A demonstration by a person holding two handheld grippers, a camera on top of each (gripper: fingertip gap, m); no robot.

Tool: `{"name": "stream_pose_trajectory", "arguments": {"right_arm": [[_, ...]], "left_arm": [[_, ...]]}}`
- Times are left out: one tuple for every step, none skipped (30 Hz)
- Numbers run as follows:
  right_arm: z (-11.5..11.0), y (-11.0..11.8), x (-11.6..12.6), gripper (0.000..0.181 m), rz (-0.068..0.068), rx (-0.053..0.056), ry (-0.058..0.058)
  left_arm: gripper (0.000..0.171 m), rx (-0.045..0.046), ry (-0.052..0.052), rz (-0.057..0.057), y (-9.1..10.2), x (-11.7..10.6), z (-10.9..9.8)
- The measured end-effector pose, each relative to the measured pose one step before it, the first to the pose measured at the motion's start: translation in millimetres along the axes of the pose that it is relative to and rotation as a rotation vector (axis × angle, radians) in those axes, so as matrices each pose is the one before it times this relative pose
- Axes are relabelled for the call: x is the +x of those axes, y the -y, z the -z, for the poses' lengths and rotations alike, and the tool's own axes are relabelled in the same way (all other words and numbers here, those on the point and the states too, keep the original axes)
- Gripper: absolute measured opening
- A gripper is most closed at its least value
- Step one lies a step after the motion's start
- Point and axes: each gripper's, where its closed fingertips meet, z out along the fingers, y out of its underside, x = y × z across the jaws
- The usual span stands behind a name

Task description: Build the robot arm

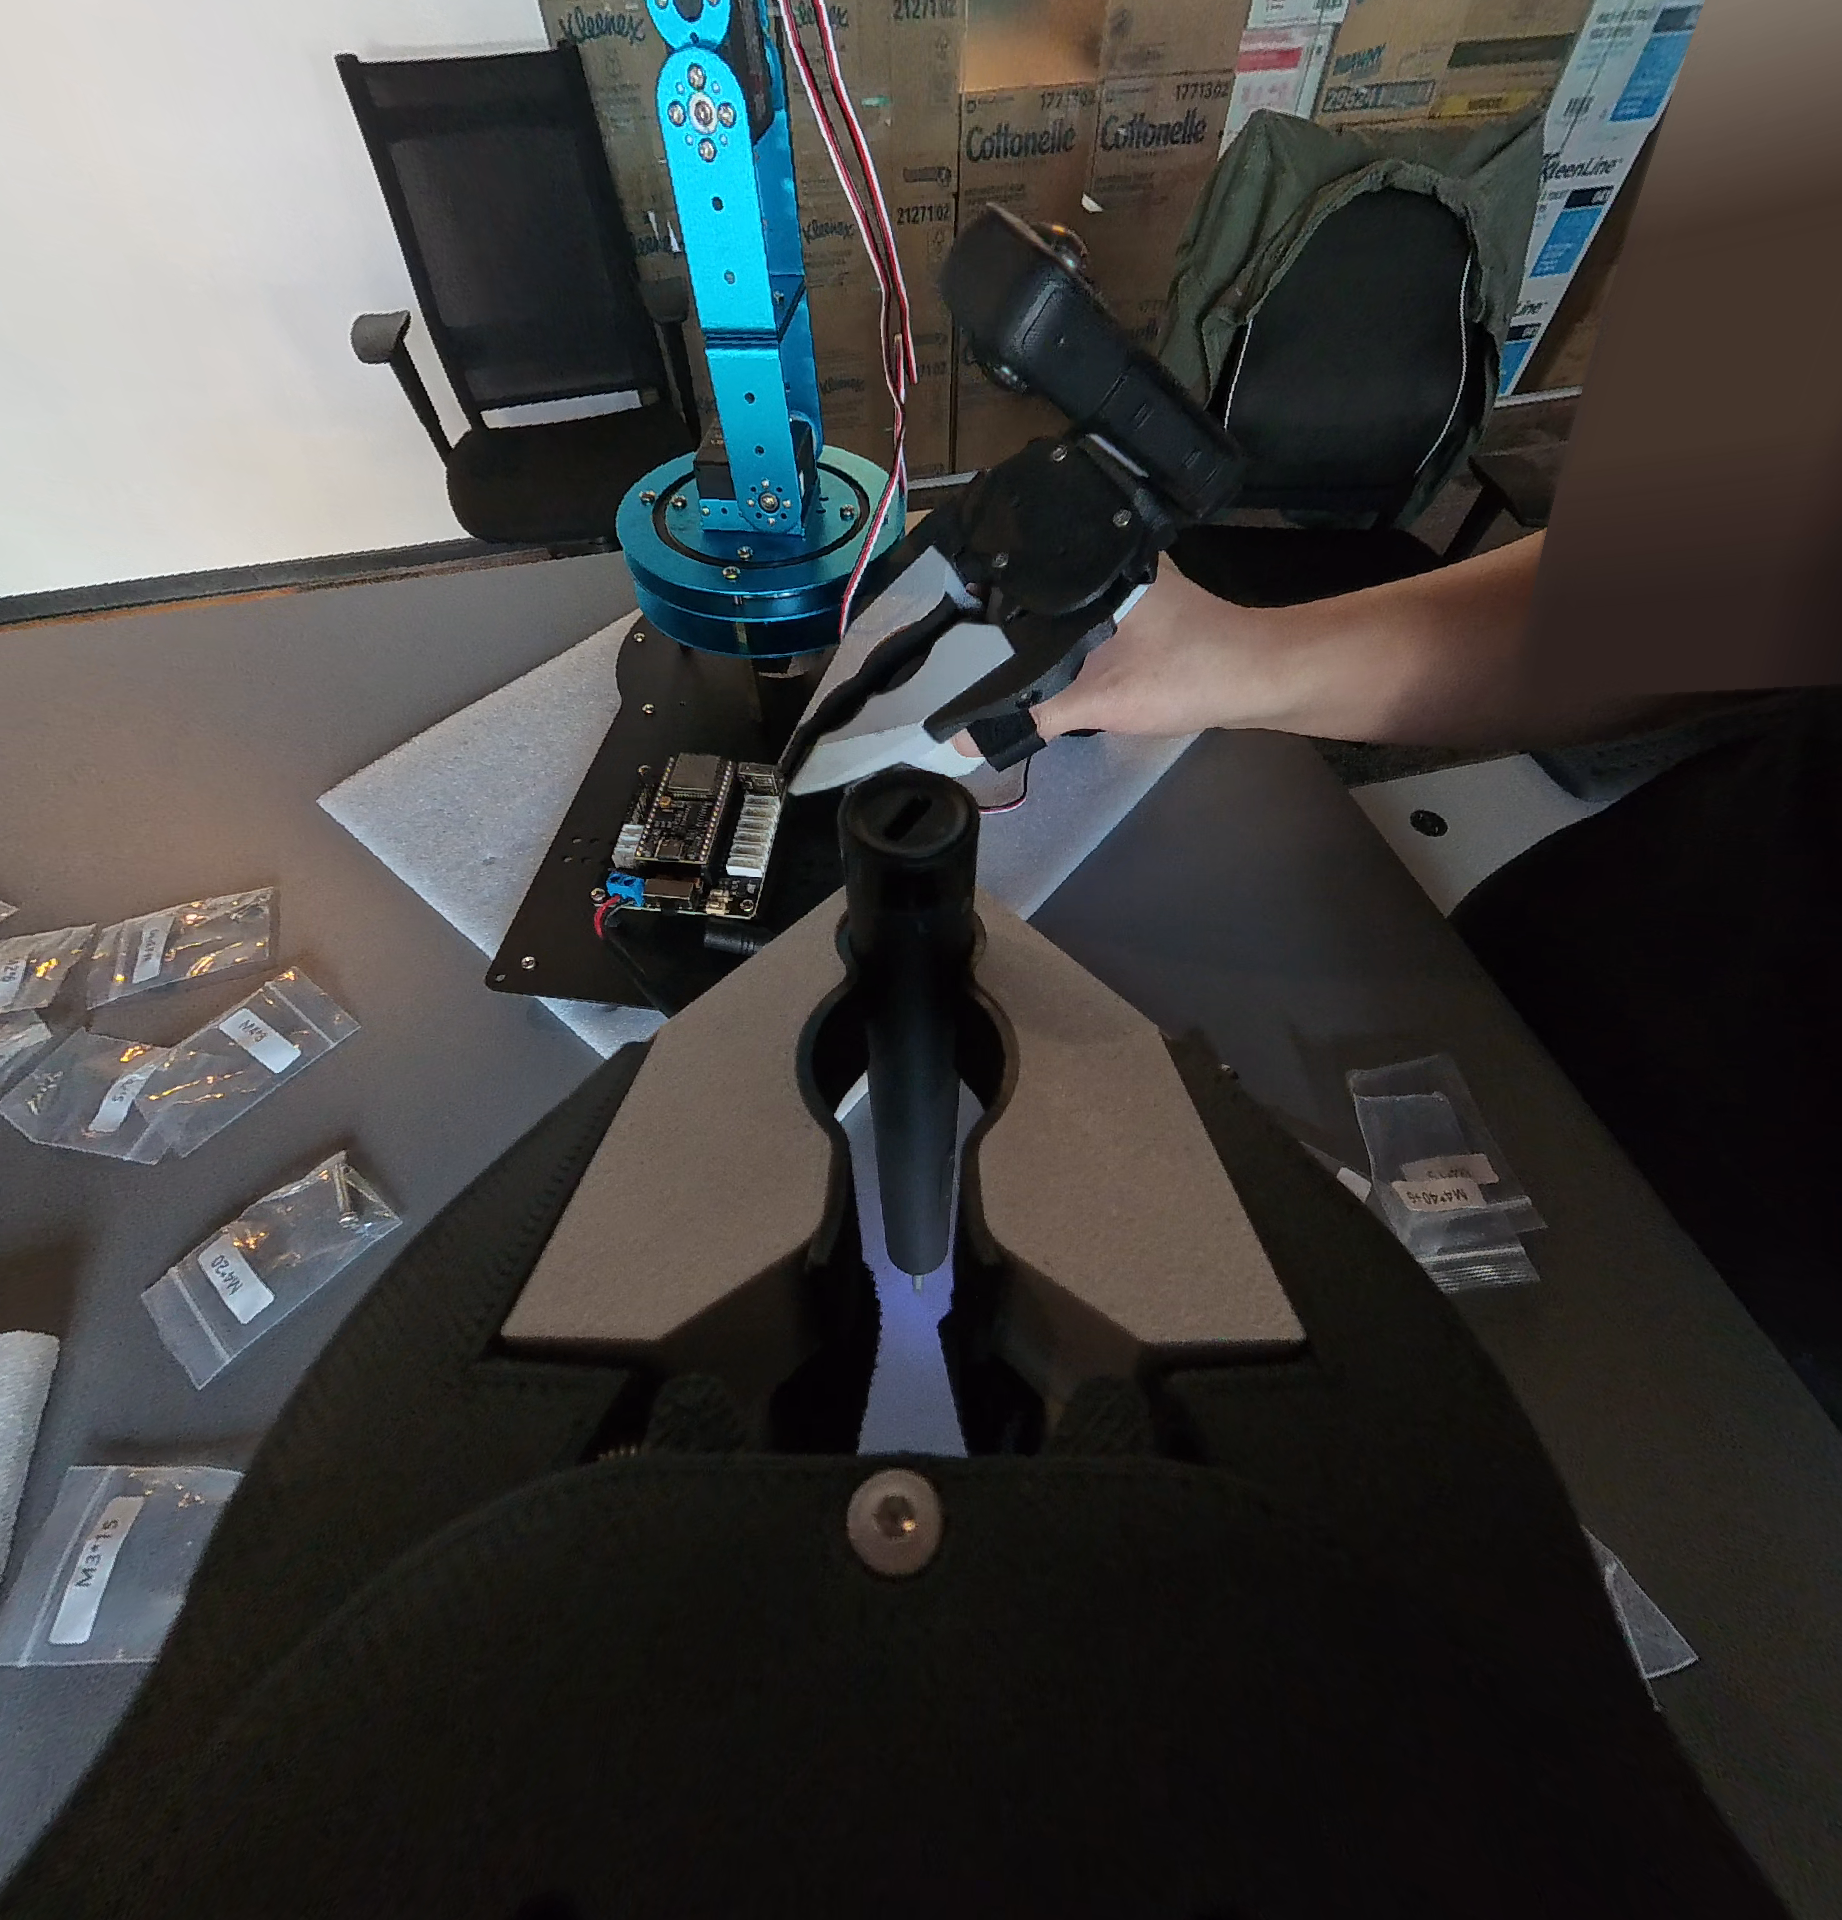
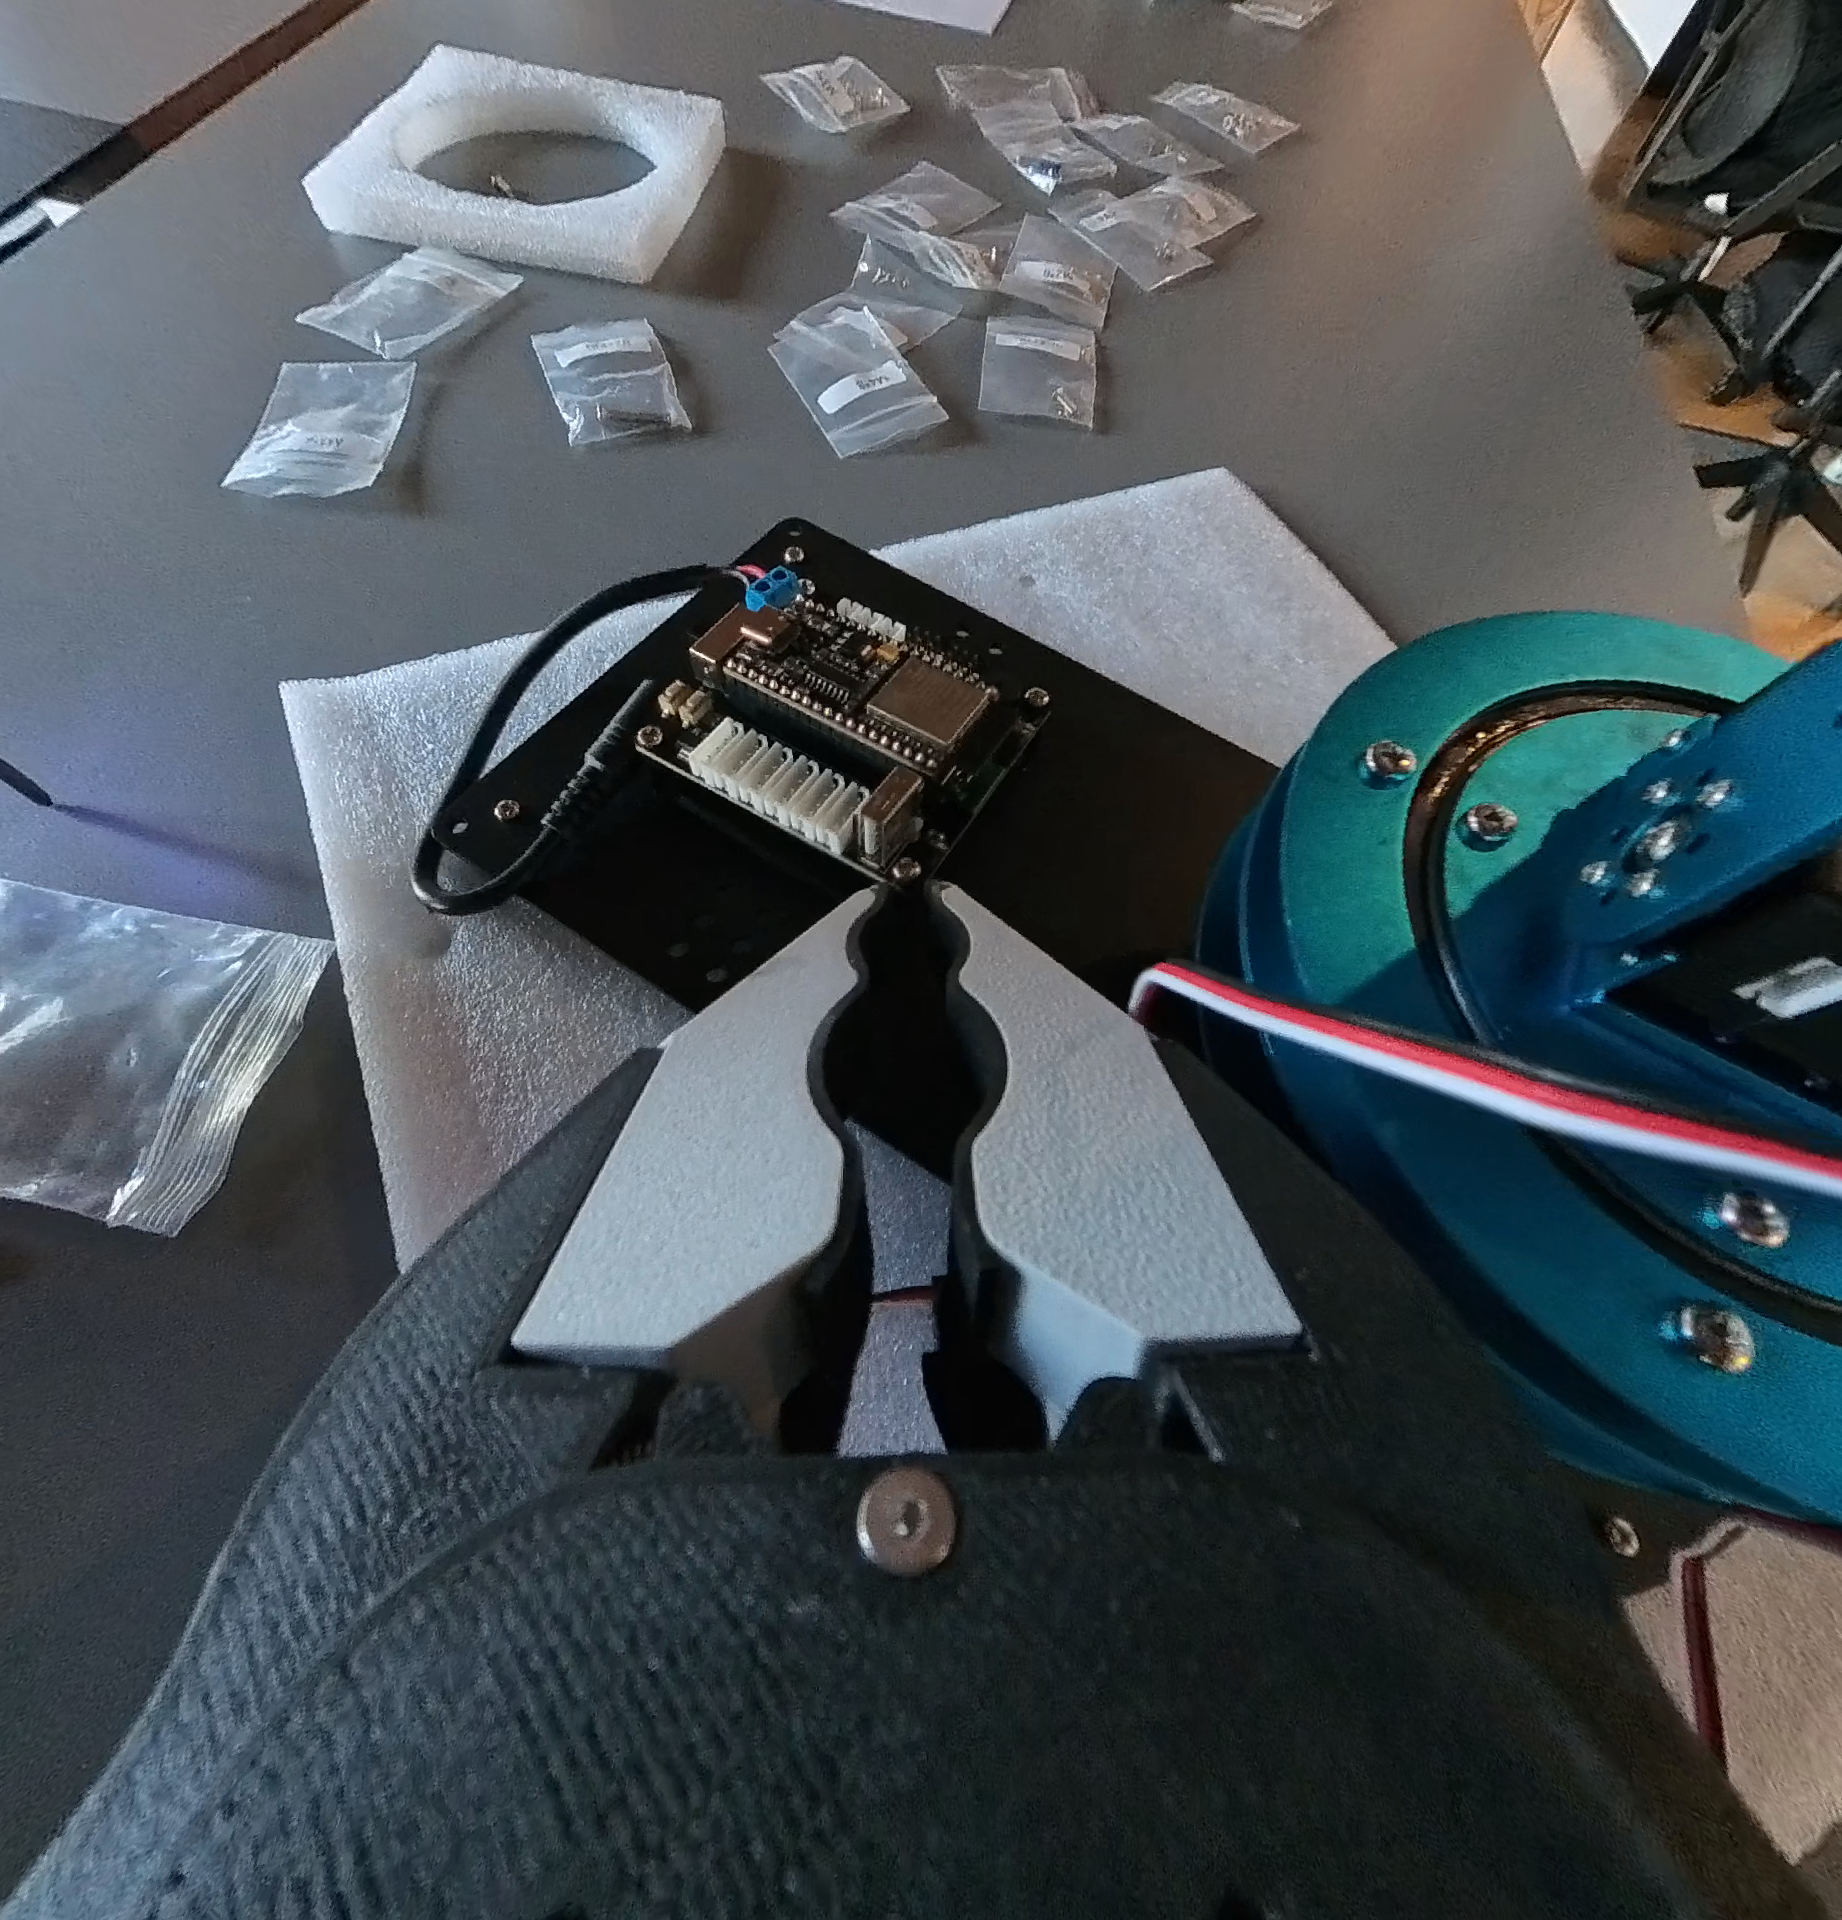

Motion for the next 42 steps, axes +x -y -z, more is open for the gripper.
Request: {"name": "stream_pose_trajectory", "arguments": {"right_arm": [[0.18,0.05,-0.15,0.004,-0.0011,0.0007,0.0027],[-0.25,-0.2,-0.27,0.004,-0.0001,-0.0011,0.0027],[-0.26,-0.18,-0.35,0.004,0.0015,-0.0011,0.0025],[0.12,0.54,-0.08,0.004,0.0031,0.0023,-0.0004],[0.21,0.73,-0.05,0.004,0.0045,0.0046,-0.0015],[-0.01,0.21,-0.39,0.004,0.0036,0.0005,0.0015],[-0.13,0.44,-0.43,0.004,0.0029,0.0021,0.0015],[-0.03,0.49,0.13,0.004,0.0016,0.0023,-0.0007],[0.06,0.74,0.01,0.004,0.0012,0.0032,0.001],[-0.01,0.4,0.01,0.003,-0.0009,0.0018,0.0012],[-0.18,-0.55,0.33,0.004,-0.0023,-0.0048,0.0004],[0.02,-0.41,-0.05,0.004,-0.0014,-0.0036,0.0028],[0.65,-0.14,-0.12,0.004,-0.0018,-0.0029,0.0039],[1.15,-0.26,0.33,0.005,-0.0009,-0.0037,-0.0001],[1.92,0.09,1.32,0.005,0.001,-0.0004,-0.0076],[2.07,-0.09,1.39,0.006,0.0039,0.0008,-0.008],[1.99,-0.66,1.26,0.006,0.0038,-0.0016,-0.0053],[1.44,-1.07,0.51,0.007,0.0006,-0.0028,0.0002],[1.09,-1.44,-0.45,0.008,-0.0057,-0.006,0.0062],[0.71,-0.99,-0.59,0.009,-0.0058,-0.0028,0.0053],[0.12,-0.97,-0.78,0.011,-0.0024,-0.0031,0.0045],[-0.6,-1.19,-1.07,0.013,-0.0009,-0.0053,0.006],[-0.94,-1.03,-1.18,0.014,0.0009,-0.0049,0.0054],[-1.19,-0.76,-1.08,0.014,0.0036,-0.004,0.0041],[-1.2,-0.67,-0.77,0.014,0.0049,-0.006,0.0004],[-1.23,-0.35,-0.45,0.015,0.0061,-0.0044,-0.0019],[-1.46,-0.17,-0.52,0.016,0.0048,-0.0041,-0.0011],[-1.36,-0.13,-0.13,0.016,0.0032,-0.0055,-0.0041],[-1.42,0.12,0.42,0.016,0.0038,-0.0048,-0.0079],[-1.59,-0.63,-0.01,0.016,0.0025,-0.0103,-0.0046],[-1.66,-0.35,0.39,0.016,0.002,-0.0092,-0.0064],[-1.69,-0.09,0.38,0.016,0.0014,-0.0064,-0.0047],[-1.7,-0.08,-0.32,0.016,-0.0005,-0.0065,0.0],[-1.22,0.79,-0.12,0.016,-0.0028,-0.0012,-0.0022],[-0.84,1.35,-0.04,0.015,-0.0009,0.0038,-0.0022],[-1.09,0.4,-0.52,0.014,0.0008,-0.0022,0.0005],[-1.1,-0.65,0.44,0.013,0.0004,-0.0081,-0.0044],[-1.04,-0.73,0.83,0.012,0.0013,-0.0059,-0.0067],[-0.54,-0.38,-0.2,0.008,-0.0006,-0.0017,0.0011],[-0.26,-0.03,0.12,0.006,-0.005,0.0013,0.001],[0.0,-0.08,0.65,0.006,-0.0031,0.0028,-0.0023],[-0.05,-0.24,0.32,0.005,-0.0021,0.0003,-0.0001]], "left_arm": [[0.008,0.00176,0.0,0.0013,-0.02,0.16,-0.01],[0.008,0.00188,0.0,0.0015,-0.12,0.11,0.01],[0.008,0.00223,-0.0002,0.0021,0.06,0.03,0.2],[0.008,0.00144,-0.0001,0.0022,-0.05,-0.11,0.25],[0.008,0.00127,-0.0001,0.0022,0.02,-0.25,0.3],[0.008,0.00128,0.0005,0.0019,-0.02,-0.36,0.13],[0.008,0.00172,0.0004,0.001,0.11,-0.2,0.21],[0.008,0.00116,0.0006,0.0006,0.08,-0.26,0.11],[0.008,0.00167,0.0,0.0009,0.13,-0.08,0.14],[0.008,0.00152,-0.0006,0.0014,0.0,-0.03,-0.12],[0.008,0.00111,-0.0006,0.0013,-0.05,-0.04,-0.09],[0.008,0.00163,-0.0007,0.0009,0.11,0.08,-0.09],[0.008,0.00055,0.0001,-0.0002,0.02,0.12,0.09],[0.008,0.00065,0.0006,-0.0008,-0.02,0.0,0.22],[0.008,0.00137,0.0006,-0.0004,0.1,0.1,0.4],[0.008,0.00155,0.0005,-0.0002,0.0,0.05,0.42],[0.008,0.00193,0.0008,0.0002,-0.11,-0.03,0.55],[0.008,0.00353,0.0011,0.0016,-0.2,-0.19,0.69],[0.008,0.00472,-0.0003,0.0035,-0.23,-0.37,0.6],[0.008,0.00449,-0.001,0.0043,-0.25,-0.36,0.62],[0.008,0.00544,-0.0013,0.0045,0.11,-0.5,0.57],[0.008,0.00389,-0.0009,0.0035,-0.03,-0.57,0.48],[0.008,0.00219,-0.0003,0.0017,-0.01,-0.55,0.47],[0.008,0.00087,0.0005,-0.0003,-0.08,-0.6,0.24],[0.008,0.00011,0.0001,-0.001,0.03,-0.37,-0.01],[0.008,-0.00025,-0.0001,-0.0008,0.09,-0.24,-0.01],[0.008,-0.00004,-0.0009,-0.0008,0.1,-0.07,-0.26],[0.008,-0.00003,-0.0015,-0.0007,0.1,0.02,-0.26],[0.008,-0.00017,-0.0017,-0.0005,0.1,0.14,-0.32],[0.008,-0.0002,-0.001,-0.0008,0.07,0.09,-0.25],[0.008,-0.00022,-0.0005,-0.0009,0.04,-0.06,-0.18],[0.008,-0.00004,-0.0005,-0.0005,0.17,-0.17,-0.16],[0.008,0.00017,-0.0001,-0.0003,0.12,-0.14,0.02],[0.008,0.00056,-0.0004,-0.0008,0.2,-0.06,-0.07],[0.008,-0.0003,-0.0003,-0.0005,0.05,0.01,0.06],[0.008,-0.0005,-0.0007,-0.0001,-0.09,0.02,0.1],[0.008,-0.00035,0.0001,0.0001,-0.07,-0.07,0.09],[0.008,-0.00037,0.0005,0.0001,-0.12,-0.14,0.23],[0.008,0.00033,0.0005,0.0004,-0.07,-0.12,0.31],[0.008,0.00138,0.0001,0.0009,0.14,-0.1,0.34],[0.008,0.00183,0.0,0.0008,0.09,-0.15,0.34],[0.008,0.00122,0.0006,0.0006,0.13,-0.32,0.35]]}}
